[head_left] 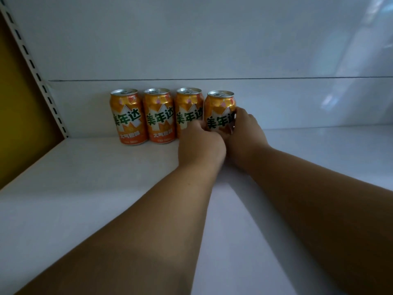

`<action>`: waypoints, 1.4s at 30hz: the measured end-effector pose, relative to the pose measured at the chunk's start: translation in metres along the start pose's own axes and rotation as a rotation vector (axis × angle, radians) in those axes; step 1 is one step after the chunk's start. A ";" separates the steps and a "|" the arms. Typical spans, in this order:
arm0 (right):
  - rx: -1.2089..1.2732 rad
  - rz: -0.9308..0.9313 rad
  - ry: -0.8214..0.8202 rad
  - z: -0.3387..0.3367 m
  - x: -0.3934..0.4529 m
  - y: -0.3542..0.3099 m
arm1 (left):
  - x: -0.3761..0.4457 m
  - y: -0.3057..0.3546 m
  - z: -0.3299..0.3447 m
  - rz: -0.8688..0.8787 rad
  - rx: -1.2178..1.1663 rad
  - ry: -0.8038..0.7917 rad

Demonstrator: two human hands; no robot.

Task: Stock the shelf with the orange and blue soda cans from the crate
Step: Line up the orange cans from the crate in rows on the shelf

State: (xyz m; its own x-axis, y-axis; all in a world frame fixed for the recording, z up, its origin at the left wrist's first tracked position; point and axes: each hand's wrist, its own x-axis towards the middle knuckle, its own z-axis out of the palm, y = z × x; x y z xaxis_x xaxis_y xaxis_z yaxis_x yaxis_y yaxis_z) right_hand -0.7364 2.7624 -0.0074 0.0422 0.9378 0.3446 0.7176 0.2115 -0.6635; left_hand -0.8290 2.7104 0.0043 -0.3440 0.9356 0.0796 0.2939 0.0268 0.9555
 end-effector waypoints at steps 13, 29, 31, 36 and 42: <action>0.029 0.083 0.077 0.013 0.019 -0.006 | 0.007 -0.003 0.004 0.017 -0.020 -0.067; -0.015 -0.028 0.119 -0.026 -0.032 -0.028 | -0.003 -0.001 0.000 0.244 0.059 0.094; 0.045 -0.111 0.172 -0.044 -0.058 -0.036 | -0.021 0.009 -0.008 0.476 0.113 0.142; 0.158 -0.190 0.319 -0.112 -0.145 -0.055 | -0.111 0.037 -0.029 0.835 0.097 0.146; 0.122 -0.207 0.441 -0.197 -0.276 -0.054 | -0.257 0.064 -0.030 0.918 0.001 0.005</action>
State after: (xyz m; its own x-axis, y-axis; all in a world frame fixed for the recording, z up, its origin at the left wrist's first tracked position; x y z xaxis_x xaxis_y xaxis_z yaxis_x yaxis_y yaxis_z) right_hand -0.6496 2.4383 0.0640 0.2160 0.6730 0.7074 0.6567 0.4360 -0.6153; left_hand -0.7488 2.4610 0.0536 0.0211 0.5885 0.8082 0.4544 -0.7257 0.5166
